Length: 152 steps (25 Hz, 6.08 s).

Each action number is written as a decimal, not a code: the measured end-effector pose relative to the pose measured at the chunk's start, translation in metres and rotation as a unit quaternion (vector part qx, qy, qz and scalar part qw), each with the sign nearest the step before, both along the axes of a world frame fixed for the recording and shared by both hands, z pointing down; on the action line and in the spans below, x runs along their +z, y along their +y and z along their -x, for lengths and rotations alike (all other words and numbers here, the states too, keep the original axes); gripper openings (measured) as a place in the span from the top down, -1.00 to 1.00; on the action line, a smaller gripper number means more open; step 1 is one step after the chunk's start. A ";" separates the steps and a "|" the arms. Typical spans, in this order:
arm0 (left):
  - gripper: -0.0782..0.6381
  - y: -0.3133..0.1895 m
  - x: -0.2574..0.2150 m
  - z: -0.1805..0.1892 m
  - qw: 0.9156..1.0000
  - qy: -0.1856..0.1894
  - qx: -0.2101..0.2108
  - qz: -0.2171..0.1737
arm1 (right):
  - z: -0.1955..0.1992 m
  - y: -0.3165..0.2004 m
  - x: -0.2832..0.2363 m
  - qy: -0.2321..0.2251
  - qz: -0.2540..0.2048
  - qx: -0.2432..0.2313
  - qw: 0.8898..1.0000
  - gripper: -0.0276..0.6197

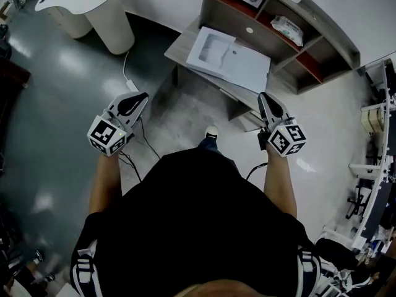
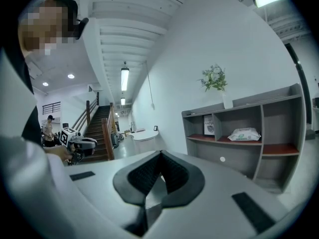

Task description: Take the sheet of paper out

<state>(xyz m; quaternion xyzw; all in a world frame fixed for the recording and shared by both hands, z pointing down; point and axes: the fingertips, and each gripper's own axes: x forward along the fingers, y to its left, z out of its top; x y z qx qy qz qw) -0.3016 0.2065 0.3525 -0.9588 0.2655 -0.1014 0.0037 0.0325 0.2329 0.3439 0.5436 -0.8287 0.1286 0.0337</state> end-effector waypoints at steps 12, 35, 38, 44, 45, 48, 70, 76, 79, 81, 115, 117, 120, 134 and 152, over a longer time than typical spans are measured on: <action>0.70 -0.010 0.005 -0.013 0.999 -0.030 -0.009 -0.008 | -0.008 -0.029 0.007 -0.007 -0.005 -0.016 1.000 0.87; 0.70 -0.052 0.018 -0.065 0.998 -0.058 -0.015 0.002 | -0.051 -0.088 0.027 -0.014 0.018 -0.038 0.999 0.87; 0.70 -0.060 0.020 -0.071 0.998 -0.060 -0.019 0.005 | -0.057 -0.099 0.030 -0.015 0.020 -0.041 0.999 0.87; 0.70 -0.079 0.024 -0.086 0.998 -0.061 -0.021 0.015 | -0.070 -0.122 0.035 -0.015 0.026 -0.046 0.998 0.87; 0.70 -0.082 0.025 -0.089 0.998 -0.061 -0.021 0.016 | -0.073 -0.126 0.036 -0.015 0.027 -0.046 0.998 0.87; 0.70 -0.091 0.029 -0.098 0.998 -0.062 -0.019 0.017 | -0.081 -0.136 0.039 -0.013 0.029 -0.047 0.998 0.87; 0.70 -0.164 0.043 -0.155 0.996 -0.075 -0.027 0.034 | -0.134 -0.222 0.057 -0.016 0.043 -0.063 0.997 0.87; 0.70 -0.180 0.043 -0.171 0.996 -0.079 -0.028 0.034 | -0.146 -0.240 0.063 -0.020 0.046 -0.069 0.996 0.87; 0.70 -0.187 0.042 -0.179 0.996 -0.080 -0.028 0.033 | -0.152 -0.248 0.063 -0.021 0.046 -0.071 0.996 0.87; 0.70 -0.192 0.041 -0.185 0.996 -0.081 -0.028 0.033 | -0.157 -0.253 0.063 -0.021 0.046 -0.073 0.996 0.87; 0.70 -0.227 0.049 -0.274 0.994 -0.105 -0.016 0.030 | -0.214 -0.301 0.081 -0.040 0.056 -0.110 0.992 0.87; 0.70 -0.227 0.049 -0.276 0.994 -0.108 -0.011 0.028 | -0.214 -0.300 0.079 -0.041 0.054 -0.110 0.992 0.87; 0.70 -0.228 0.049 -0.278 0.994 -0.109 -0.008 0.024 | -0.215 -0.298 0.078 -0.043 0.053 -0.110 0.992 0.87; 0.70 -0.204 0.050 -0.284 0.995 -0.100 -0.008 0.022 | -0.215 -0.278 0.078 -0.059 0.060 -0.130 0.988 0.87; 0.70 -0.203 0.047 -0.275 0.994 -0.107 -0.007 0.025 | -0.217 -0.287 0.089 -0.059 0.066 -0.103 0.991 0.87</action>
